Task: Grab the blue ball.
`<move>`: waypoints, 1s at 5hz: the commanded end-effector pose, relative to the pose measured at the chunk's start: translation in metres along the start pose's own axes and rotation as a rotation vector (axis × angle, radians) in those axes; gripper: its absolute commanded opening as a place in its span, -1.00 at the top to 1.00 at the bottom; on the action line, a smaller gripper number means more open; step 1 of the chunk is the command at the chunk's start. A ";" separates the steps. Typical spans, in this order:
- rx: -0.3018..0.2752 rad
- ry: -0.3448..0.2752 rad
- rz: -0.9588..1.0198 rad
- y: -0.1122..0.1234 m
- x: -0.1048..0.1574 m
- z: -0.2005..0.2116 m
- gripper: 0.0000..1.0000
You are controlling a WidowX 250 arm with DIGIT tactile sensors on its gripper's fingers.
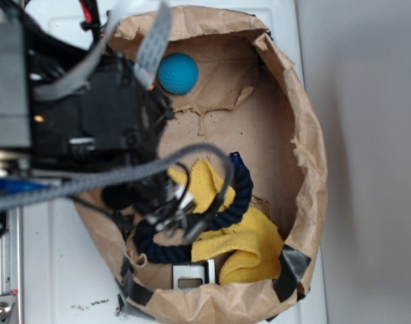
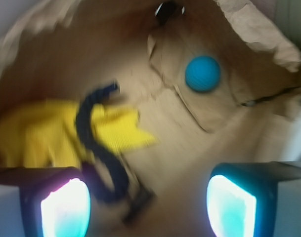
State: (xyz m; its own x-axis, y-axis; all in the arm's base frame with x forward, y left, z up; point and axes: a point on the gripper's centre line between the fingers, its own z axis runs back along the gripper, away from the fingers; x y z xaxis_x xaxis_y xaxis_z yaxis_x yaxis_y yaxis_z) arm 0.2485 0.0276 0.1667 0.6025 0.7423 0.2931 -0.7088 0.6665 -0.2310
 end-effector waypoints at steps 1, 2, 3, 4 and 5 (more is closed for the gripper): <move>0.099 -0.174 0.462 0.024 0.026 -0.043 -1.00; 0.203 -0.186 0.525 0.040 0.040 -0.060 -1.00; 0.256 -0.192 0.545 0.070 -0.002 -0.048 -1.00; 0.289 -0.219 0.557 0.091 -0.021 -0.043 -1.00; 0.314 -0.227 0.551 0.102 -0.035 -0.046 -1.00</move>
State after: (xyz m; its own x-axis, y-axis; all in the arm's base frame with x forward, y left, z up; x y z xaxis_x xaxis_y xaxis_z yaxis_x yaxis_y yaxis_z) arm 0.1866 0.0626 0.0799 0.0840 0.9101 0.4057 -0.9826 0.1433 -0.1178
